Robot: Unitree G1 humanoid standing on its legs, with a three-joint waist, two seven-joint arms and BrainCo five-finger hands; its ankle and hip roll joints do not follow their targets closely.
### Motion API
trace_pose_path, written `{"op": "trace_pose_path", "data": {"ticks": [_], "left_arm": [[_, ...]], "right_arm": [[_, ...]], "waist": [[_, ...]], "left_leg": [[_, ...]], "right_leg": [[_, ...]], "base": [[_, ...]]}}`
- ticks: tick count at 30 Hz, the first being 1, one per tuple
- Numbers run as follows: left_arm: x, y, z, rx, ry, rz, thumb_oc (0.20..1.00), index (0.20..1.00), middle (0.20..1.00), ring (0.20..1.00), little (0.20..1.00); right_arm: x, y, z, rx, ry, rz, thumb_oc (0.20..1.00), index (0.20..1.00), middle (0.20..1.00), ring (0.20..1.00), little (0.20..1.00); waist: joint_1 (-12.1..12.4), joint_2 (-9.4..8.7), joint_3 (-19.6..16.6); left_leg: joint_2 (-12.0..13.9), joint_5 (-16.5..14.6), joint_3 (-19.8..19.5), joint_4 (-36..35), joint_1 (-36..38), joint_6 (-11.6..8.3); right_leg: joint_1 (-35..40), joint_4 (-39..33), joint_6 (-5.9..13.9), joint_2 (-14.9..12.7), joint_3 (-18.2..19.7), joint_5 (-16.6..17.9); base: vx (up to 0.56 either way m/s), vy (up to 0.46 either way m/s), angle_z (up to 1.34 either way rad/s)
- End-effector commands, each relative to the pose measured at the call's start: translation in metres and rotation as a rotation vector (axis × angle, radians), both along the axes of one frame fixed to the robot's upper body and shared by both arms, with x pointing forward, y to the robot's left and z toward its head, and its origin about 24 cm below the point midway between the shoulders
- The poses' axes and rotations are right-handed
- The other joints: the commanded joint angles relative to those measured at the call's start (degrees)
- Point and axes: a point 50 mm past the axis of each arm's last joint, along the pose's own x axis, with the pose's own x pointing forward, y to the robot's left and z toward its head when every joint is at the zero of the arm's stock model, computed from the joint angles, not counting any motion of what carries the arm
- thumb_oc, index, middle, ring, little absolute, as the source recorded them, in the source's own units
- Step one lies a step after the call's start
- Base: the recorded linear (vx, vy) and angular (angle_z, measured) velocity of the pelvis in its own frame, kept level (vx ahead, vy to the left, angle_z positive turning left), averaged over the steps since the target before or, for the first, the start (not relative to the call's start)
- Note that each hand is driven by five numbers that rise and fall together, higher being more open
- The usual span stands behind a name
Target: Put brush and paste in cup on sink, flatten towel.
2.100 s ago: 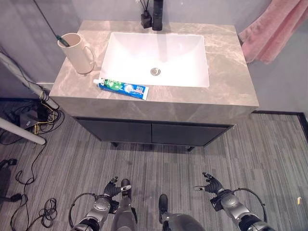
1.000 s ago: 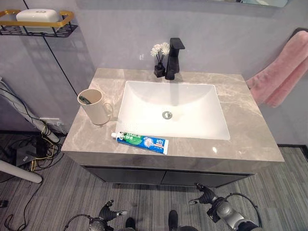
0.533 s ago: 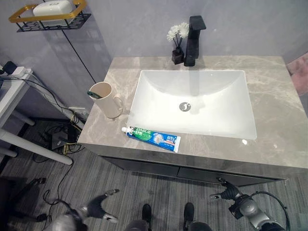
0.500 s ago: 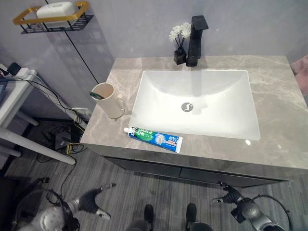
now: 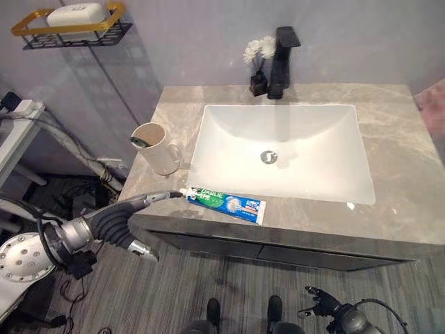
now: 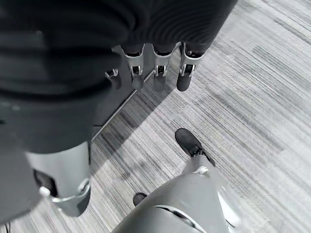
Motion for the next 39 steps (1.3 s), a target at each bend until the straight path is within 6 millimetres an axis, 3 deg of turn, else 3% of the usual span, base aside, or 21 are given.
{"op": "trace_pose_path", "data": {"ticks": [1,5,13,22,29,39], "left_arm": [[0.004,0.002,0.008,-0.028,-0.086,0.016,1.0,1.0,1.0,1.0,1.0],[0.011,0.003,0.0,0.074,-0.192,0.043,1.0,1.0,1.0,1.0,1.0],[0.021,0.002,-0.022,0.061,-0.21,0.104,1.0,1.0,1.0,1.0,1.0],[0.029,0.009,-0.067,0.104,-0.206,0.228,1.0,1.0,1.0,1.0,1.0],[0.03,0.008,-0.08,0.107,-0.168,0.233,1.0,1.0,1.0,1.0,1.0],[0.033,0.005,-0.084,0.112,-0.179,0.235,1.0,1.0,1.0,1.0,1.0]], "right_arm": [[-0.011,0.006,-0.005,0.049,0.001,-0.056,1.0,1.0,1.0,1.0,1.0],[-0.023,0.004,-0.009,0.062,0.013,-0.144,1.0,1.0,1.0,1.0,1.0],[-0.029,-0.003,-0.008,0.034,0.015,-0.17,1.0,1.0,1.0,1.0,1.0],[-0.03,0.002,-0.008,0.036,0.005,-0.151,1.0,1.0,1.0,1.0,1.0],[-0.028,-0.001,-0.004,-0.007,0.0,-0.058,1.0,1.0,1.0,1.0,1.0],[-0.032,-0.002,-0.004,-0.015,0.001,-0.055,1.0,1.0,1.0,1.0,1.0]], "waist": [[-1.47,-2.35,-3.17],[-2.94,-2.67,-3.63],[-3.94,-3.15,-3.57],[-5.28,-4.33,-3.73],[-5.6,-4.85,-4.13],[-6.04,-5.17,-4.42]], "left_leg": [[-1.24,1.5,2.47,0.4,-1.56,-0.21],[-1.53,0.44,3.8,0.35,-0.61,0.31],[-1.74,-0.62,4.95,0.25,-0.11,1.07],[-2.1,-1.83,6.46,0.31,0.96,1.78],[-1.91,-1.99,6.79,0.22,1.34,1.7],[-1.54,-1.84,6.76,0.1,1.54,1.38]], "right_leg": [[1.65,3.38,4.33,-4.81,2.63,-0.86],[1.57,3.1,4.81,-5.02,4.19,-0.52],[1.1,3.15,5.23,-5.1,5.67,-0.31],[0.93,2.79,5.32,-5.13,7.56,-0.48],[1.34,2.0,5.29,-4.88,7.78,-0.47],[1.76,1.42,4.96,-4.45,7.74,-0.46]], "base": [[0.06,0.07,-0.36],[0.04,0.046,-0.25],[0.02,0.043,-0.13],[0.01,0.026,-0.08],[0.01,0.002,-0.08],[0.0,0.0,-0.01]]}}
